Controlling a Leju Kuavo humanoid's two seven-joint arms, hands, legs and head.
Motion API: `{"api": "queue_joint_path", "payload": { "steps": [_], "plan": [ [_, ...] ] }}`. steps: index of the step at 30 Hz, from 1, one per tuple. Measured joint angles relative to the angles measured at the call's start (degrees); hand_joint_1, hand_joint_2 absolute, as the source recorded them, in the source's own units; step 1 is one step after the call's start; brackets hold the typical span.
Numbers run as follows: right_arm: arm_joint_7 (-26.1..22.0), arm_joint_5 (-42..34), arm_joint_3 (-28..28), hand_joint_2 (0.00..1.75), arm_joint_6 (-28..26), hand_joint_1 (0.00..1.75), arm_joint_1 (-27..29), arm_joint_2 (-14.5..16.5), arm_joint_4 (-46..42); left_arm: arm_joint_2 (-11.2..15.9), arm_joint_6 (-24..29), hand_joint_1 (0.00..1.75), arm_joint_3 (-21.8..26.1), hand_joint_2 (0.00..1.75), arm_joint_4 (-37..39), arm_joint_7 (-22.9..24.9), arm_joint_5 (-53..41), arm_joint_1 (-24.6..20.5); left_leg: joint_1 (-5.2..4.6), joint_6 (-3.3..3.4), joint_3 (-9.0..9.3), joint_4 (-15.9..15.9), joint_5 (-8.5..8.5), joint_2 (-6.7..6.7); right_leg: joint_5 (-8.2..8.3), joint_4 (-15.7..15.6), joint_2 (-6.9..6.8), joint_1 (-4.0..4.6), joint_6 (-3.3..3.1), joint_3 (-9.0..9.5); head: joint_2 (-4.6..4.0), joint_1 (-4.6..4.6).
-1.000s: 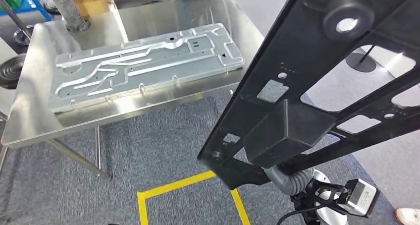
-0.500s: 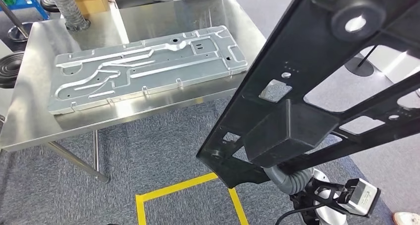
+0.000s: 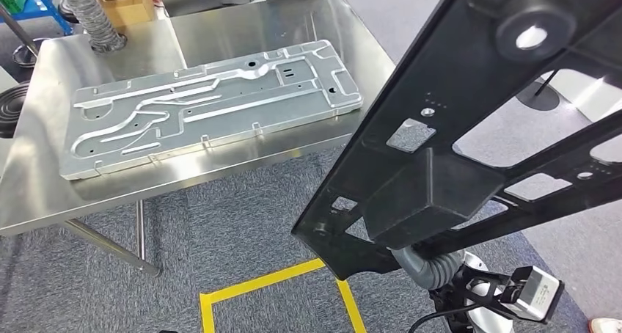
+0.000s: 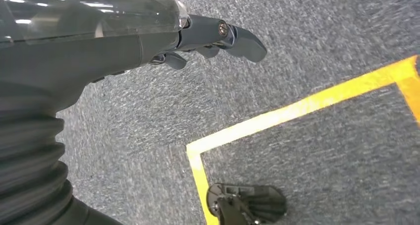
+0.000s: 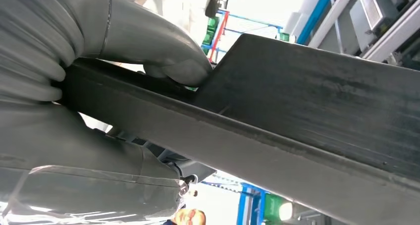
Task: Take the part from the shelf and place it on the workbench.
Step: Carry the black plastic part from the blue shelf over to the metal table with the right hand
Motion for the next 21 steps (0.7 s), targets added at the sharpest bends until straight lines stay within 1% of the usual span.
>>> {"api": "queue_joint_path", "payload": {
  "steps": [1, 3, 4, 5, 6, 7, 8, 9, 10, 11, 12, 14, 15, 16, 17, 18, 19, 20, 21],
  "plan": [
    [0.0, 0.0, 0.0, 1.75, 0.1, 1.73, 0.0, 0.0, 0.0, 0.0, 0.0, 0.0, 0.0, 1.75, 0.0, 0.0, 0.0, 0.0, 0.08, -0.2, -1.28, 2.8, -1.39, 0.01, -0.12, -0.1, -0.09, -0.04, -0.31, 0.31, 0.0, 0.0],
    [0.0, 0.0, 0.1, 1.75, 0.3, 1.73, -0.1, 0.1, 0.0, 0.0, 0.0, 0.0, 0.0, 1.75, 0.0, 0.0, 0.0, 0.1, 0.19, -0.46, -5.32, 10.6, -4.41, 0.02, -0.44, -0.1, -0.19, 0.07, -0.73, 0.67, 0.01, 0.0],
    [0.0, 0.0, 0.1, 1.75, 0.4, 1.73, -0.2, 0.1, 0.0, 0.0, 0.0, 0.0, 0.0, 1.75, 0.0, 0.0, 0.0, 0.1, 0.25, -0.54, -7.12, 13.5, -4.98, 0.02, -0.58, -0.1, -0.18, 0.14, -0.82, 0.83, 0.01, 0.0],
    [0.0, 0.0, 0.1, 1.75, 0.5, 1.73, -0.2, 0.1, 0.0, 0.0, 0.0, 0.0, 0.0, 1.75, 0.0, 0.0, 0.0, 0.2, 0.29, -0.56, -8.07, 14.6, -4.5, 0.02, -0.74, -0.1, -0.13, 0.19, -0.84, 1.02, 0.01, 0.0],
    [0.0, 0.0, 0.1, 1.75, 0.5, 1.73, -0.2, 0.1, 0.0, 0.0, 0.0, 0.0, 0.0, 1.75, 0.0, 0.0, 0.0, 0.2, 0.31, -0.5, -7.96, 13.4, -2.87, 0.02, -0.92, -0.1, -0.08, 0.23, -0.8, 1.29, 0.01, 0.0],
    [0.1, 0.0, 0.2, 1.75, 0.5, 1.73, -0.3, 0.1, 0.0, 0.0, 0.0, 0.0, 0.0, 1.75, 0.0, 0.0, 0.0, 0.2, 0.31, -0.33, -6.87, 10.2, -0.44, 0.02, -1.14, -0.1, -0.03, 0.27, -0.7, 1.66, 0.0, 0.0],
    [0.1, 0.0, 0.1, 1.75, 0.5, 1.73, -0.3, 0.1, 0.0, 0.0, 0.0, 0.0, 0.0, 1.75, 0.0, 0.0, 0.0, 0.2, 0.27, -0.04, -5.33, 6.2, 1.85, 0.02, -1.38, -0.1, 0.0, 0.3, -0.56, 2.0, 0.0, 0.01],
    [0.1, 0.0, 0.1, 1.75, 0.5, 1.73, -0.4, 0.1, 0.0, 0.0, 0.0, 0.0, 0.0, 1.75, 0.0, 0.0, 0.0, 0.2, 0.17, 0.25, -3.77, 2.5, 3.38, 0.03, -1.64, 0.0, 0.03, 0.42, -0.34, 2.26, 0.0, 0.01],
    [0.1, 0.0, 0.1, 1.75, 0.4, 1.73, -0.4, 0.1, 0.0, 0.0, 0.0, 0.0, 0.0, 1.75, 0.0, 0.0, 0.0, 0.1, 0.05, 0.52, -2.73, 0.1, 4.08, 0.04, -1.82, 0.0, 0.05, 0.5, -0.07, 2.38, 0.0, 0.02],
    [0.1, 0.0, 0.1, 1.75, 0.4, 1.73, -0.4, 0.1, 0.0, 0.0, 0.0, 0.0, 0.0, 1.75, 0.0, 0.0, 0.0, 0.1, -0.09, 0.75, -2.24, -1.0, 4.02, 0.04, -1.94, 0.0, 0.06, 0.55, 0.23, 2.39, 0.0, 0.02],
    [0.2, 0.0, 0.2, 1.75, 0.4, 1.73, -0.4, 0.0, 0.0, 0.0, -0.1, 0.0, 0.0, 1.75, 0.0, 0.0, 0.0, 0.1, -0.19, 0.93, -2.09, -1.4, 3.77, 0.03, -2.01, 0.0, 0.05, 0.57, 0.55, 2.38, 0.01, 0.01],
    [0.2, 0.1, 0.2, 1.75, 0.4, 1.73, -0.4, 0.0, 0.0, 0.0, -0.1, 0.0, 0.0, 1.75, 0.0, -0.1, 0.0, 0.2, 0.04, 1.47, -1.88, -1.8, 3.86, 0.02, -2.4, 0.3, -0.03, 0.49, 1.18, 2.34, 0.0, 0.01],
    [0.2, 0.1, 0.2, 1.75, 0.4, 1.73, -0.4, 0.0, 0.0, 0.0, -0.1, 0.0, 0.0, 1.75, 0.0, -0.1, 0.0, 0.2, 0.18, 1.78, -1.68, -2.1, 3.92, 0.04, -3.11, 1.4, -0.06, 0.45, 1.49, 1.9, 0.0, 0.01],
    [0.2, 0.1, 0.2, 1.75, 0.4, 1.73, -0.4, 0.0, 0.0, -0.1, -0.2, 0.0, 0.0, 1.75, 0.0, -0.1, 0.0, 0.1, 0.31, 2.04, -1.48, -2.3, 3.97, 0.08, -4.36, 3.7, -0.08, 0.39, 1.76, 0.81, 0.0, 0.01],
    [0.2, 0.1, 0.2, 1.75, 0.4, 1.73, -0.4, 0.0, 0.0, -0.1, -0.2, 0.0, 0.0, 1.75, 0.0, -0.1, 0.0, 0.1, 0.28, 2.22, -1.36, -2.4, 3.89, 0.1, -5.99, 7.2, -0.09, 0.27, 1.99, -1.02, 0.01, 0.02],
    [0.2, 0.1, 0.2, 1.75, 0.4, 1.73, -0.3, 0.0, 0.0, -0.1, -0.2, 0.0, 0.0, 1.75, 0.0, -0.1, 0.0, 0.1, 0.27, 2.37, -1.31, -2.4, 3.78, 0.12, -7.62, 11.3, -0.09, 0.17, 2.18, -3.26, 0.01, 0.02],
    [0.2, 0.1, 0.2, 1.75, 0.4, 1.73, -0.2, 0.0, 0.0, -0.1, -0.2, 0.0, 0.0, 1.75, 0.0, -0.1, 0.0, 0.1, 0.26, 2.41, -1.25, -2.3, 3.66, 0.12, -8.64, 14.8, -0.09, 0.05, 2.36, -5.35, 0.01, 0.02],
    [0.3, 0.2, 0.2, 1.75, 0.4, 1.73, -0.1, 0.0, 0.0, -0.1, -0.2, 0.0, 0.0, 1.75, 0.0, -0.1, 0.1, 0.1, 0.26, 2.42, -1.12, -2.3, 3.5, 0.1, -8.61, 16.7, -0.1, -0.07, 2.49, -6.69, 0.01, 0.02],
    [0.3, 0.2, 0.2, 1.75, 0.4, 1.73, 0.0, 0.0, 0.0, -0.1, -0.3, 0.0, 0.1, 1.75, 0.0, -0.1, 0.1, 0.2, 0.27, 2.36, -0.92, -2.2, 3.29, 0.06, -7.34, 16.1, -0.12, -0.18, 2.55, -6.85, 0.0, 0.02]
  ]
}}
